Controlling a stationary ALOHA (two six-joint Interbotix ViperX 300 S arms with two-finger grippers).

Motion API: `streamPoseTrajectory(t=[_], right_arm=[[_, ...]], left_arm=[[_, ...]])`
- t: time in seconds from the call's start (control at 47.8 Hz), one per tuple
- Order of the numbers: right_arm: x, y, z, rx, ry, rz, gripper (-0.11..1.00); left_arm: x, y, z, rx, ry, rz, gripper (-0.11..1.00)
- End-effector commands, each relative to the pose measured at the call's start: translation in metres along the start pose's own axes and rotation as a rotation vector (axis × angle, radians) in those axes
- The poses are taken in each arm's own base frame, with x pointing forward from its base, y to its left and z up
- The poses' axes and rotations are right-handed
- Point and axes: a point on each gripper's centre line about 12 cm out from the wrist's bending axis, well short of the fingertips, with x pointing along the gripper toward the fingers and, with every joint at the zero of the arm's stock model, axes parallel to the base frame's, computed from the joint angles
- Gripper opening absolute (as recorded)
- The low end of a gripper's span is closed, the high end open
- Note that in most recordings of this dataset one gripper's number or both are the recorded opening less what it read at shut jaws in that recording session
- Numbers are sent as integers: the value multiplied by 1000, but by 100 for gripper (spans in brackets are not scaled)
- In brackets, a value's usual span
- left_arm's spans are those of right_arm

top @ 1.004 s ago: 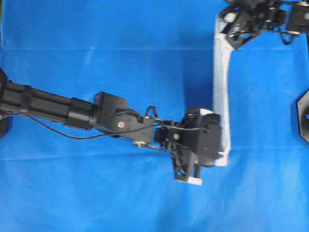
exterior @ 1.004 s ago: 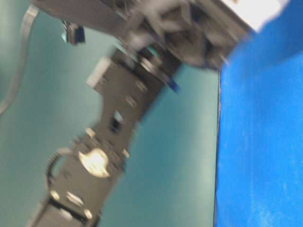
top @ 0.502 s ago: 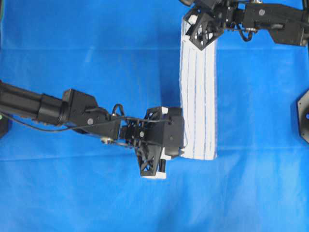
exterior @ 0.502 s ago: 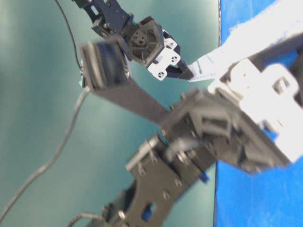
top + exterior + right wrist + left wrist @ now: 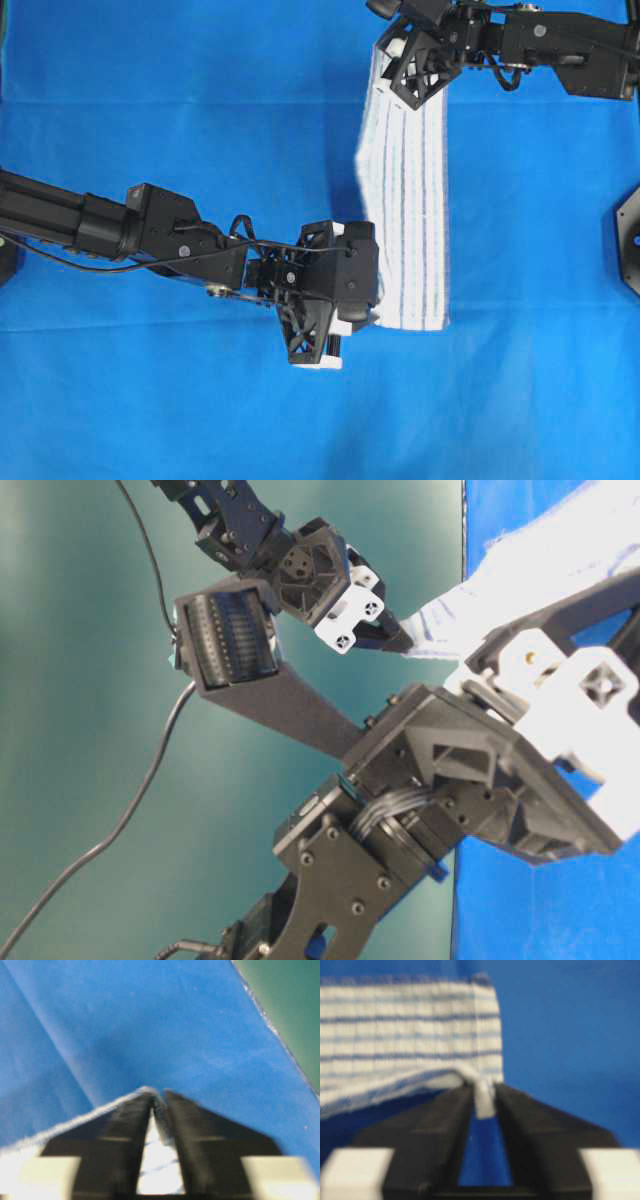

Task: Fold the blue towel.
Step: 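Lay the strip down lengthwise and open both grippers, withdrawing sideways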

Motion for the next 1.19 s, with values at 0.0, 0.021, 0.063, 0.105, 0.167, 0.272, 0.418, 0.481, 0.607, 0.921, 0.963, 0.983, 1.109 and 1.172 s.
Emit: streamPoseTrajectory(t=[0.0,0.021,0.063,0.105,0.167,0.272,0.418,0.481,0.607,0.921,0.963,0.983,1.109,1.172], right_arm=[[-11,1,13,3,-45,6,41],[-13,1,14,2,-51,6,48],[-19,0,16,4,-60,6,56],[-25,1,18,3,-71,8,59],[-36,2,20,2,-92,13,56],[-58,5,20,-5,-133,26,54],[-87,12,11,-19,-181,58,54],[-97,15,5,-27,-203,79,54],[-118,22,-10,-36,-267,135,54],[-166,38,-58,-57,-449,313,54],[-169,38,-62,-54,-463,322,54],[-170,38,-65,-51,-468,328,54],[-172,36,-72,-45,-476,335,54],[-172,37,-71,-45,-475,335,54]], left_arm=[[-22,-5,23,-5,-56,-10,37],[-27,-5,24,-5,-51,-10,43],[-33,-5,25,-3,-45,-10,57],[-41,-5,24,5,-32,-8,68],[-57,-4,26,4,-24,-6,85],[-80,1,25,-1,-31,1,86],[-112,16,25,-17,-84,27,83],[-122,26,23,-31,-121,43,83],[-140,47,17,-58,-234,85,83],[-192,73,-8,-88,-484,159,83],[-196,74,-12,-85,-499,166,83],[-197,74,-13,-84,-505,168,83],[-204,77,-19,-79,-534,180,83],[-204,79,-19,-81,-533,186,83]])
